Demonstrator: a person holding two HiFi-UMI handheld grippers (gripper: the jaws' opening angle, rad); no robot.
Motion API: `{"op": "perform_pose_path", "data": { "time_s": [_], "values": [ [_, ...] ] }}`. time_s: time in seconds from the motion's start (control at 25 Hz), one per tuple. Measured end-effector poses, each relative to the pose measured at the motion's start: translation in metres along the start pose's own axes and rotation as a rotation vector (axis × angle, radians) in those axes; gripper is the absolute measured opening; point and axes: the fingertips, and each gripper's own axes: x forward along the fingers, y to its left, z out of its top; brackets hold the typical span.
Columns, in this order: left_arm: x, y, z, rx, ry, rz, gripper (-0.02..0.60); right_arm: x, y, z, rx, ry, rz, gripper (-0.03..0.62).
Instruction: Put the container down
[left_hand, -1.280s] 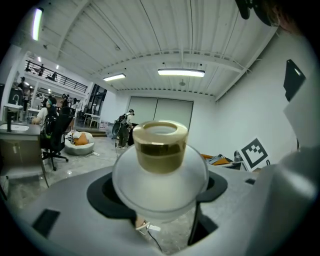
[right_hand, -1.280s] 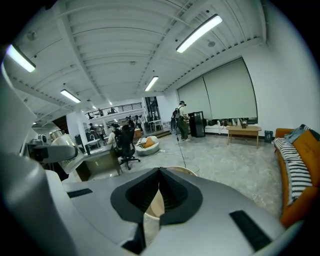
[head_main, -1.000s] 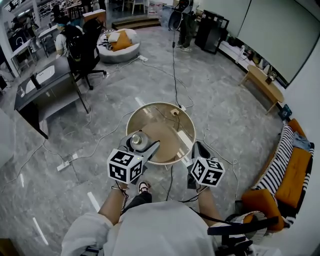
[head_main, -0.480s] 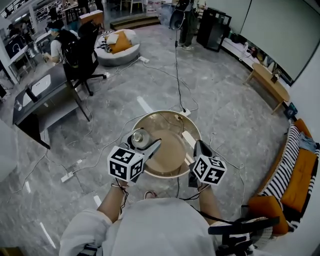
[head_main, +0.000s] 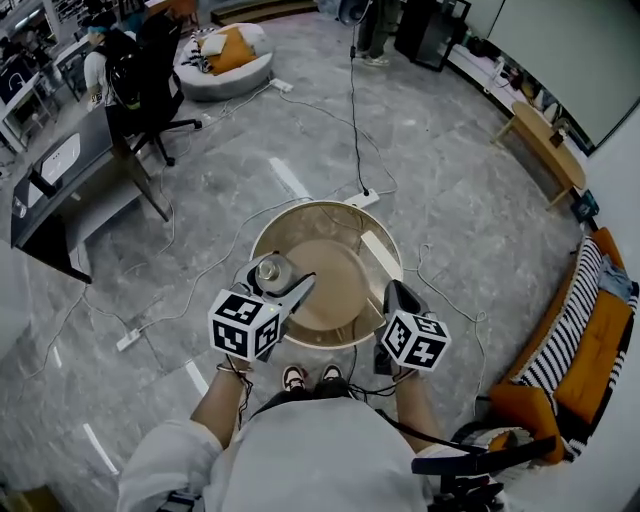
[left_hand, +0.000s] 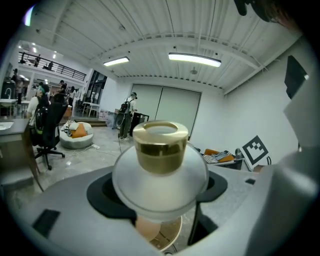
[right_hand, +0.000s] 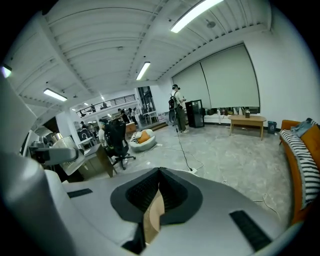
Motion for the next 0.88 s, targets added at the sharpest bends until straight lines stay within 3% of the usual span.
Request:
{"op": "perform_pose_path", "data": {
  "time_s": [0.2, 0.36, 0.72, 0.88],
  "values": [
    [0.019, 0.007, -0.010, -0.008, 0.045, -0.002, 0.337, 0.030, 0.000, 0.004, -0.021, 0.031, 0.030, 0.023],
    [0.043, 0.019, -0.033, -0.015, 0.065, -0.011, 0.337, 0.065, -0.009, -0.021, -0.040, 0.080, 0.052, 0.023],
    [0.100, 0.039, -0.176, -0.076, 0.194, -0.092, 0.337, 0.136, -0.053, -0.162, 0.036, 0.247, 0.025, 0.023],
    [0.128, 0.042, -0.244, -0.069, 0.250, -0.133, 0.337, 0.153, -0.078, -0.218, 0.118, 0.284, -0.022, 0.023]
  ]
}}
